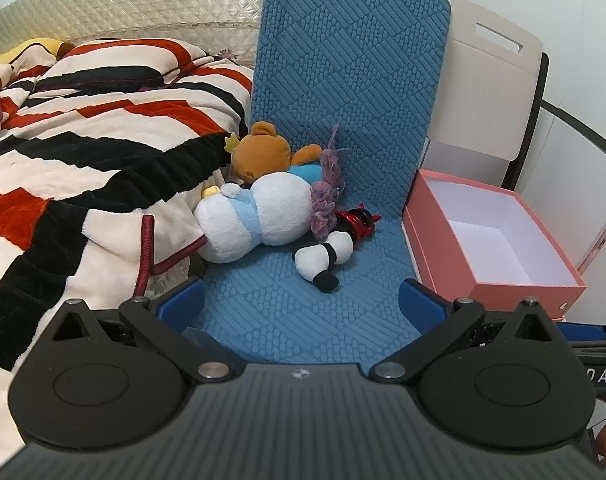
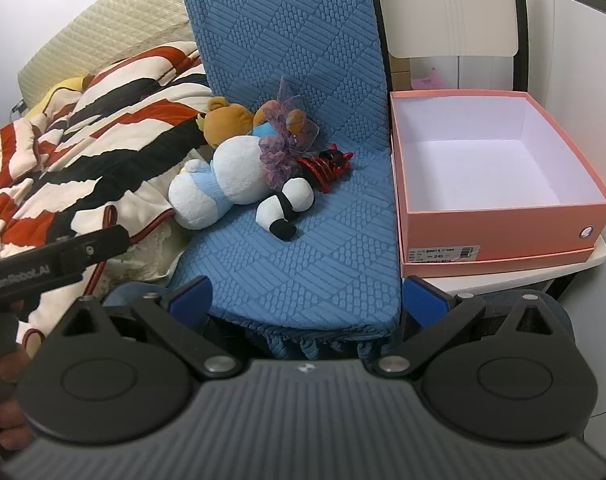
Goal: Organize objects
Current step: 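Move right tool toward purple scarf while left tool approaches small panda plush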
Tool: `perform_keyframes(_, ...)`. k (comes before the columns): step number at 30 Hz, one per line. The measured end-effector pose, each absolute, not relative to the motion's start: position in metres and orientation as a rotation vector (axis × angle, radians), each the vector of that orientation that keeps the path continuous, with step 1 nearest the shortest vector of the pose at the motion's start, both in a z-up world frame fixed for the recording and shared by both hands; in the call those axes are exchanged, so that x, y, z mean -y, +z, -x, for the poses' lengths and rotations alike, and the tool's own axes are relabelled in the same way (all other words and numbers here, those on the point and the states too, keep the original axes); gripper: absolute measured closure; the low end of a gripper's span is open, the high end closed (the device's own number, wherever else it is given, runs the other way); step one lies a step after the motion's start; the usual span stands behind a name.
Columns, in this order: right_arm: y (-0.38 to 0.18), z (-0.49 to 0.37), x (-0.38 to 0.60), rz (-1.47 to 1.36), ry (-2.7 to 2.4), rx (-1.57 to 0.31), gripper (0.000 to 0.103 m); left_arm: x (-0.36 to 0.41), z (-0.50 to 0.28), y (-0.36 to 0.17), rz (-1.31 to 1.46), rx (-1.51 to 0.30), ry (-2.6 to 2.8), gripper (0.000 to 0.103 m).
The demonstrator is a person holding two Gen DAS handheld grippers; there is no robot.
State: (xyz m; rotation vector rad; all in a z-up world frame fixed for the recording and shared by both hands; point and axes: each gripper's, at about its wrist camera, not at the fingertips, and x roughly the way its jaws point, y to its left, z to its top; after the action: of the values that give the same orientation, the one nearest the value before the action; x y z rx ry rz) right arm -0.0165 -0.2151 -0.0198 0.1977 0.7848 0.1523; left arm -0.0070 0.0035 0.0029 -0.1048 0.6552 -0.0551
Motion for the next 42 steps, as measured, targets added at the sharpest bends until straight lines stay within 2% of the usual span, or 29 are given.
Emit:
perform_keyframes(25,-0.028,-0.018,0.207,-0.182,0.207,-0.765,0.0,-0.009,-0.033,-0.026,0.189,-0.701,-0.085,0.0)
perform_keyframes(42,-0.05,-0.115,0.202,-0.17,0.276,-0.671,0.0,-0.01,-0.117,-0.084,0.2,-0.735,-0.107,0.0)
